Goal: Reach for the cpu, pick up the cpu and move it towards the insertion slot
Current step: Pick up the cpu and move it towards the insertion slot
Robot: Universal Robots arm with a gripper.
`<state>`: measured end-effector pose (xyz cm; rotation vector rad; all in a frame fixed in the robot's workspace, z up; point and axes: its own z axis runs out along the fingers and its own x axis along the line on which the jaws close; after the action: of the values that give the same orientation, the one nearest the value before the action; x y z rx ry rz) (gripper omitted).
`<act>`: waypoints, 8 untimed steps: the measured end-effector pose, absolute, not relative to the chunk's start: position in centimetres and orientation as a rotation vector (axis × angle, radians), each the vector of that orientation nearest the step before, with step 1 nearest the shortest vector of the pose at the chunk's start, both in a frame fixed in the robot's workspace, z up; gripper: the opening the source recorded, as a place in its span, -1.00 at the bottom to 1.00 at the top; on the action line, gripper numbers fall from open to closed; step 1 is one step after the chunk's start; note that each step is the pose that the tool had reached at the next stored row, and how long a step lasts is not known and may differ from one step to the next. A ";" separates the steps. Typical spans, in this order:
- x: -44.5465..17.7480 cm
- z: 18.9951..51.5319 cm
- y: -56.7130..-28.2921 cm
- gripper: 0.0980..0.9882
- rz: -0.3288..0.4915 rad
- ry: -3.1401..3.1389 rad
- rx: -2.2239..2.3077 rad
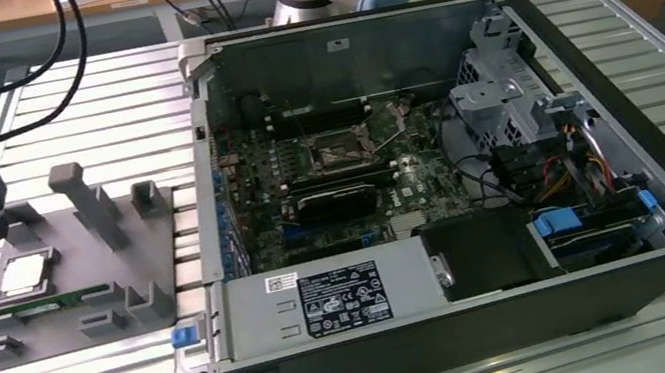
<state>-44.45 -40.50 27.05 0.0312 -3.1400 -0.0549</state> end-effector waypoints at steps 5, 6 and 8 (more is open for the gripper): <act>-44.4 26.7 -40.5 0.14 -0.054 -3.137 0.031; -44.4 26.7 -40.5 0.14 -0.054 -3.137 0.031; -44.4 26.5 -40.5 0.14 -0.054 -3.136 0.031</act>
<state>-44.44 -40.54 26.51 0.0311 -3.1362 -0.0542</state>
